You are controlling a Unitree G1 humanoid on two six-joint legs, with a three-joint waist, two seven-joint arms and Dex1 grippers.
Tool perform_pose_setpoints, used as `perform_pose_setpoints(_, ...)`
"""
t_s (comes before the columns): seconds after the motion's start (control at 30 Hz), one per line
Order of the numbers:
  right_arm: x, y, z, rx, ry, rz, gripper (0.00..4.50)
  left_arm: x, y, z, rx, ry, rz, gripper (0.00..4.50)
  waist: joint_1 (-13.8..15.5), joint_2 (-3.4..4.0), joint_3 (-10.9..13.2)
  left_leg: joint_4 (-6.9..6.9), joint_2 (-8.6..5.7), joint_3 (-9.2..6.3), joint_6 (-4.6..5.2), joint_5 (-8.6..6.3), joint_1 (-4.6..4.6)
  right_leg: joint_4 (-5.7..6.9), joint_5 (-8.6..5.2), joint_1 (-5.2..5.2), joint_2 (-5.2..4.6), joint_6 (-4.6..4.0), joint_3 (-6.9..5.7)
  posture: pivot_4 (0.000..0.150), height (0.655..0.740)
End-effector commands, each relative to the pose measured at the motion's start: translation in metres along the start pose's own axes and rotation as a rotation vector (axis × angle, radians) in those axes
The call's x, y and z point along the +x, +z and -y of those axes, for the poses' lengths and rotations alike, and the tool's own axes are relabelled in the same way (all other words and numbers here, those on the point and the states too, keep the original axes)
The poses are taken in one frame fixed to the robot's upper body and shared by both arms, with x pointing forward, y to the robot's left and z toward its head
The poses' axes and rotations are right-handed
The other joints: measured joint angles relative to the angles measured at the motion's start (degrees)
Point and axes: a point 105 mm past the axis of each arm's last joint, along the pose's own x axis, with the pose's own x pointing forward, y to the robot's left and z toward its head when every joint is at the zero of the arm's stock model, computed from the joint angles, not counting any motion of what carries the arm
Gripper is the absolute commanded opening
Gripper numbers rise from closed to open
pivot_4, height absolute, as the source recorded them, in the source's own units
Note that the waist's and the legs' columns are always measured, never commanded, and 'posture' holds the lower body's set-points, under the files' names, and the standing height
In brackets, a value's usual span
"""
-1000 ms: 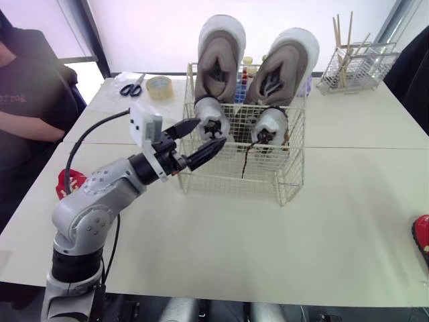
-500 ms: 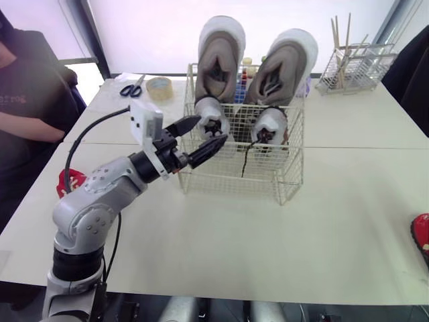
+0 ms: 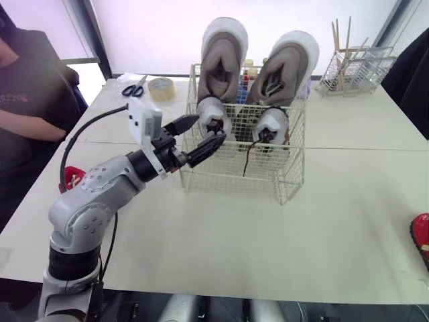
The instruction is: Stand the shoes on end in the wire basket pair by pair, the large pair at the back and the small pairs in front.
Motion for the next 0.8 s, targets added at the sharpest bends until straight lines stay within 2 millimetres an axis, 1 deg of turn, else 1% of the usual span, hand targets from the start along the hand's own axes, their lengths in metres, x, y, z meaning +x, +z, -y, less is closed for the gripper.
perform_pose_setpoints(0.03,0.002,0.001,-0.008,0.008,0.049,0.007,4.44,-0.001,0.016,0.002,0.046,-0.012,0.042,4.50,-0.02,0.03,0.00,0.00,0.00,0.00,0.00,0.00,0.00,0.02,0.00,-0.02,0.00,0.00,0.01,0.150,0.7400)
perform_pose_setpoints(0.13,0.003,0.004,-0.012,-0.001,0.069,0.015,3.64,-0.001,0.017,0.001,0.052,-0.009,0.042,4.50,-0.03,0.06,-0.01,-0.01,0.00,0.01,0.04,-0.02,0.00,0.10,0.00,-0.06,0.00,0.01,0.03,0.150,0.7400)
perform_pose_setpoints(0.3,0.004,0.010,-0.013,-0.003,0.080,0.045,1.07,-0.001,0.018,0.001,0.059,-0.007,0.042,4.50,-0.09,0.05,-0.01,-0.03,0.00,0.00,0.05,-0.03,0.01,0.16,0.00,-0.08,0.00,0.01,0.03,0.150,0.7400)
perform_pose_setpoints(0.37,0.002,0.014,-0.014,-0.002,0.085,0.067,0.35,0.000,0.018,0.000,0.063,-0.006,0.043,4.50,-0.11,0.04,-0.01,-0.03,0.00,0.01,0.05,-0.03,0.02,0.16,0.00,-0.08,0.00,0.01,0.03,0.150,0.7400)
perform_pose_setpoints(0.4,0.001,0.016,-0.014,-0.003,0.086,0.078,0.13,0.000,0.018,0.000,0.065,-0.006,0.042,4.50,-0.12,0.04,0.00,-0.02,0.00,0.00,0.05,-0.03,0.02,0.16,0.00,-0.08,0.00,0.01,0.03,0.150,0.7400)
perform_pose_setpoints(0.47,-0.003,0.020,-0.013,-0.007,0.075,0.100,0.07,0.001,0.018,-0.001,0.069,-0.005,0.043,4.50,-0.22,0.04,0.00,-0.01,0.00,0.01,0.05,-0.03,0.02,0.16,0.00,-0.07,0.00,0.01,0.03,0.150,0.7400)
perform_pose_setpoints(0.57,-0.012,0.031,-0.011,-0.008,0.051,0.167,0.07,0.003,0.018,-0.003,0.074,-0.005,0.046,4.50,-0.34,0.04,0.00,-0.01,0.00,0.03,0.05,-0.03,0.05,0.20,0.00,-0.07,0.00,0.01,0.06,0.150,0.7400)
perform_pose_setpoints(0.63,-0.027,0.047,-0.014,-0.032,0.034,0.266,0.07,0.004,0.020,-0.005,0.083,-0.006,0.053,4.50,-0.39,0.07,0.00,-0.02,0.00,0.03,0.05,-0.03,0.06,0.22,0.00,-0.08,0.00,0.01,0.07,0.150,0.7400)
perform_pose_setpoints(0.7,-0.045,0.067,-0.021,-0.038,0.029,0.398,0.07,0.006,0.023,-0.007,0.094,-0.010,0.061,4.50,-0.42,0.13,0.02,-0.02,0.00,0.07,0.05,-0.03,0.06,0.25,0.00,-0.12,0.00,0.01,0.11,0.150,0.7400)
perform_pose_setpoints(0.8,-0.064,0.090,-0.033,-0.068,0.005,0.547,0.07,0.011,0.025,-0.011,0.107,-0.021,0.072,4.50,-0.02,0.12,0.02,-0.06,0.01,0.06,0.03,-0.02,0.06,0.29,0.00,-0.15,0.01,0.01,0.10,0.150,0.7400)
